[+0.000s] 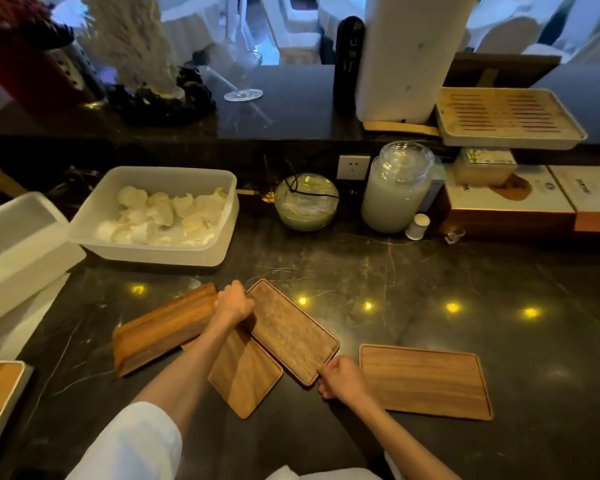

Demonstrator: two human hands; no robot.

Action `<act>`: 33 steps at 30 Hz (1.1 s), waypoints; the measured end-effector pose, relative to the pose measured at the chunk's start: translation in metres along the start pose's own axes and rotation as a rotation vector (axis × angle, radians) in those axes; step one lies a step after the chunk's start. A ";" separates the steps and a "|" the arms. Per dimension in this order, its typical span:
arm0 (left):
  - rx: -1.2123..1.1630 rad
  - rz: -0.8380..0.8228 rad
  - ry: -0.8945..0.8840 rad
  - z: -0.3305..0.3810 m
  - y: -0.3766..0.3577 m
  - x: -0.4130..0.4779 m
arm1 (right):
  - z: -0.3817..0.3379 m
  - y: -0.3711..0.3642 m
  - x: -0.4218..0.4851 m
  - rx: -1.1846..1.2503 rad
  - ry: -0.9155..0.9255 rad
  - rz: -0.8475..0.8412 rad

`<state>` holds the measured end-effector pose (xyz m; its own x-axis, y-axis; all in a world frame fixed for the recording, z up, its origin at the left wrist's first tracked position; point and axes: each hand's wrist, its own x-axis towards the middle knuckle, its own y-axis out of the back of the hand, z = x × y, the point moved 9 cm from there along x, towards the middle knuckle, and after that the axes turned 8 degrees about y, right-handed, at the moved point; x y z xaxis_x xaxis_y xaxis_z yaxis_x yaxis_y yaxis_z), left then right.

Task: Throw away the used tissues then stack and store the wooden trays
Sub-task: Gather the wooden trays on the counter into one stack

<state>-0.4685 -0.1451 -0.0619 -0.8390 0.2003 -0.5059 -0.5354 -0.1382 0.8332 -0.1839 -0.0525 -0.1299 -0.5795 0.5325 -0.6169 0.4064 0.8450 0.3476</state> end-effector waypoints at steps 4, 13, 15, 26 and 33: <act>-0.203 -0.018 -0.019 0.004 0.002 -0.005 | 0.016 0.029 -0.010 0.145 -0.047 0.003; -0.493 -0.264 -0.082 0.039 -0.059 -0.091 | 0.086 0.146 -0.042 0.222 -0.105 0.271; -0.507 -0.361 -0.064 0.050 -0.094 -0.121 | 0.108 0.180 -0.054 0.116 -0.114 0.421; -0.510 -0.392 -0.087 0.089 -0.194 -0.187 | 0.161 0.264 -0.092 0.056 -0.132 0.723; -0.418 -0.356 -0.130 0.081 -0.198 -0.188 | 0.162 0.259 -0.083 0.063 -0.116 0.734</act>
<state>-0.1975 -0.0764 -0.1134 -0.5951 0.4186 -0.6860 -0.7982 -0.4075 0.4437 0.0843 0.1145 -0.1031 -0.0661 0.9473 -0.3134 0.7017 0.2674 0.6604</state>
